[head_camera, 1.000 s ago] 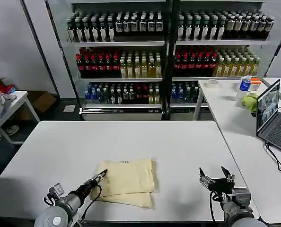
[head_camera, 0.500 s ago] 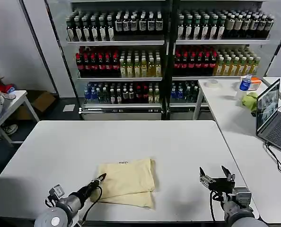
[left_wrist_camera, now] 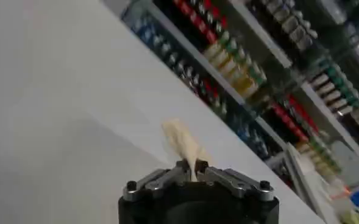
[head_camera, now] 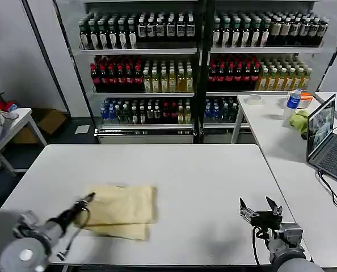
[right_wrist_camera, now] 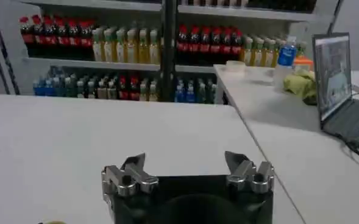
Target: Fold and organize the clothes.
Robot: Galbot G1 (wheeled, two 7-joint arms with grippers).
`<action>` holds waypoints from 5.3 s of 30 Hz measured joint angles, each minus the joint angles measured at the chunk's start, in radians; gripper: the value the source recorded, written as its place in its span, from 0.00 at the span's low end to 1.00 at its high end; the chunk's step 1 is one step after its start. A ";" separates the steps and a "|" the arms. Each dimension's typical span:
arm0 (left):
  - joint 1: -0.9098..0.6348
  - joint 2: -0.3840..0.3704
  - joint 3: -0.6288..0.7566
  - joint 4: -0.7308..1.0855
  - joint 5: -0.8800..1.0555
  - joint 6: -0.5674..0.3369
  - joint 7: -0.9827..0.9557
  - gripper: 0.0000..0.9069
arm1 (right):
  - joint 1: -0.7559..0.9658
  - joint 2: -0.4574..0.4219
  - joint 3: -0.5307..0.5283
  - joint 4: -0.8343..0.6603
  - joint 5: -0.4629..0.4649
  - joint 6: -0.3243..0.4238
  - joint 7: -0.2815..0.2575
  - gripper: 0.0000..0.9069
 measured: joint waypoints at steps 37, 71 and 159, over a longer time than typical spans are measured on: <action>-0.026 0.084 0.384 -0.144 0.808 -0.007 0.042 0.02 | 0.013 0.059 -0.023 -0.008 -0.031 0.017 -0.010 1.00; -0.433 -0.295 0.817 0.154 0.661 -0.053 -0.084 1.00 | 0.027 0.020 -0.005 -0.009 -0.058 0.079 -0.066 1.00; 0.119 -0.042 0.196 -0.227 0.924 -0.308 0.045 1.00 | 0.397 0.350 -0.267 -0.386 0.315 0.036 -0.003 1.00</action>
